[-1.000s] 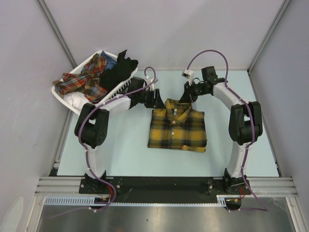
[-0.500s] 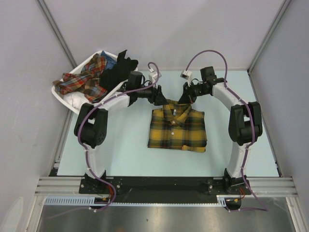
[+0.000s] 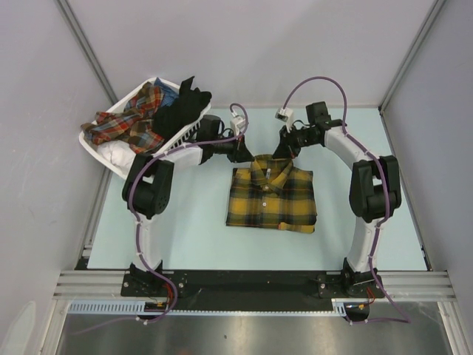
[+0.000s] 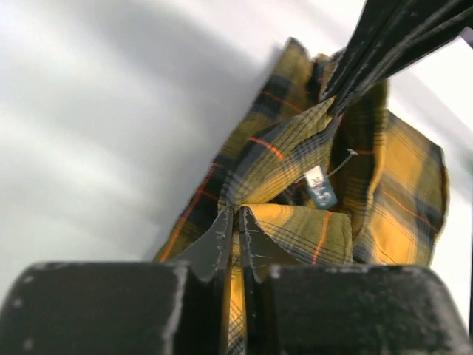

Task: Fold and stack the long sleeve shirts
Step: Fold the shirt, then neatly place the folded shirt to the corner

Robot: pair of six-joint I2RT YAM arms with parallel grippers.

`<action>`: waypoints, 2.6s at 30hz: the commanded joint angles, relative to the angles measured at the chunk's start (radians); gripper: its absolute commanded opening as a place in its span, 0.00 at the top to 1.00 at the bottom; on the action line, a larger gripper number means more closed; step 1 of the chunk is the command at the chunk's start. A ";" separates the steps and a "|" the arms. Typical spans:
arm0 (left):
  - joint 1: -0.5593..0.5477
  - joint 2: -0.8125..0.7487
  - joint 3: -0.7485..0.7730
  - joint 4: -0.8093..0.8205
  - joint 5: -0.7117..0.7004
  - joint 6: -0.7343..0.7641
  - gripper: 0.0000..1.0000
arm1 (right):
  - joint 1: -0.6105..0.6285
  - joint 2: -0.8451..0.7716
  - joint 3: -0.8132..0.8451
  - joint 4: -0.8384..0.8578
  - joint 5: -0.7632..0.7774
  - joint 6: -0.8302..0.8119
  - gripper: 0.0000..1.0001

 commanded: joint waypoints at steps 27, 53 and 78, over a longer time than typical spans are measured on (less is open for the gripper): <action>0.069 -0.150 -0.199 -0.454 -0.284 0.140 0.59 | -0.218 -0.039 -0.356 0.081 0.287 0.293 0.85; -0.617 -0.264 -0.104 -0.281 -0.419 0.511 0.46 | -0.495 -0.685 -0.934 0.172 0.072 0.902 0.51; -0.779 -0.061 0.012 -0.133 -0.588 0.590 0.45 | -0.621 -0.565 -0.991 0.129 0.112 1.065 0.35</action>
